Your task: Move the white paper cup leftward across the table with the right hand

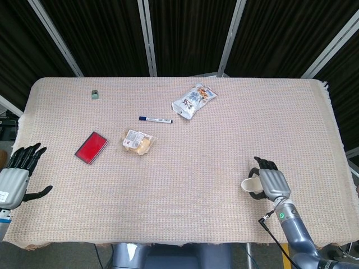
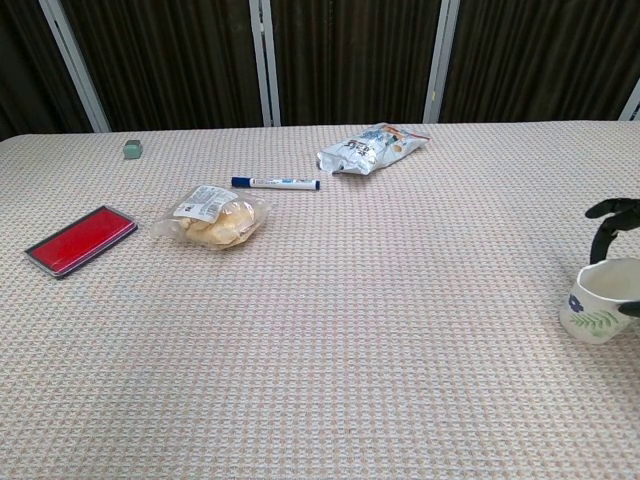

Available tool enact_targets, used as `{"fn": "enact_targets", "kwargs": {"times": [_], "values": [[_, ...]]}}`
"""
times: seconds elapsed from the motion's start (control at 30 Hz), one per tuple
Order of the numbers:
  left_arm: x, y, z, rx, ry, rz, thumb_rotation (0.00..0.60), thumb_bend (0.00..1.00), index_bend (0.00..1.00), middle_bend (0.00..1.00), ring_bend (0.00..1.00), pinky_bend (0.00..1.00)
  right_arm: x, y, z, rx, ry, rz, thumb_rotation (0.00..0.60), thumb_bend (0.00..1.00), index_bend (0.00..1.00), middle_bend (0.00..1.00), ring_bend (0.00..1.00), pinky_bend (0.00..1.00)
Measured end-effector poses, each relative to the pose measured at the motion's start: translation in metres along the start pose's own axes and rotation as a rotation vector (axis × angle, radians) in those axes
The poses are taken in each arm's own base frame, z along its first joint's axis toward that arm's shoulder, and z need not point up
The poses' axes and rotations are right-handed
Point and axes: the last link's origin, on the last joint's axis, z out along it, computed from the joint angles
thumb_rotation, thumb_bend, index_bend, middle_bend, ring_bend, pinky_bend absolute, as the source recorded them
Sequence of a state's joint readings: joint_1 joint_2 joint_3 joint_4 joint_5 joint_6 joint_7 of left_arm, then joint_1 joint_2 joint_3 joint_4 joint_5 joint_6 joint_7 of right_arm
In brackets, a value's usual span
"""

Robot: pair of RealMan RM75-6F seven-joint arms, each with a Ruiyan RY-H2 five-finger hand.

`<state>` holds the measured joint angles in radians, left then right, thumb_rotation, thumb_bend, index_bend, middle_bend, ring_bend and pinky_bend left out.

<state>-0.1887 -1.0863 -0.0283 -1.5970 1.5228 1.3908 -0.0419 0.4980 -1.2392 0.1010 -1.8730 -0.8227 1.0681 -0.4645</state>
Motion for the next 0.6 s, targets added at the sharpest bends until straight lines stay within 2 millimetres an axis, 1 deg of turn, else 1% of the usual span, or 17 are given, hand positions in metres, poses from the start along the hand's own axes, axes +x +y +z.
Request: {"fn": "enact_targets", "kwargs": {"times": [0.13, 0.3, 0.47, 0.6], "values": [[0.000, 0.000, 0.000, 0.000, 0.000, 0.000, 0.600, 0.13, 0.00, 0.00, 0.00, 0.00, 0.001, -0.001, 0.001, 0.002, 0.007, 0.009, 0.600, 0.15, 0.41, 0.00, 0.00, 0.00], [0.000, 0.000, 0.000, 0.001, 0.000, 0.001, 0.600, 0.13, 0.00, 0.00, 0.00, 0.00, 0.010, -0.009, 0.003, 0.024, 0.035, 0.054, 0.600, 0.15, 0.41, 0.00, 0.00, 0.00], [0.000, 0.000, 0.000, 0.002, 0.001, 0.002, 0.600, 0.13, 0.00, 0.00, 0.00, 0.00, 0.029, -0.026, 0.011, 0.056, 0.074, 0.118, 0.600, 0.15, 0.41, 0.00, 0.00, 0.01], [0.000, 0.000, 0.000, 0.002, 0.001, 0.001, 0.600, 0.13, 0.00, 0.00, 0.00, 0.00, 0.040, -0.042, 0.019, 0.080, 0.094, 0.170, 0.600, 0.15, 0.41, 0.01, 0.00, 0.00]]}}
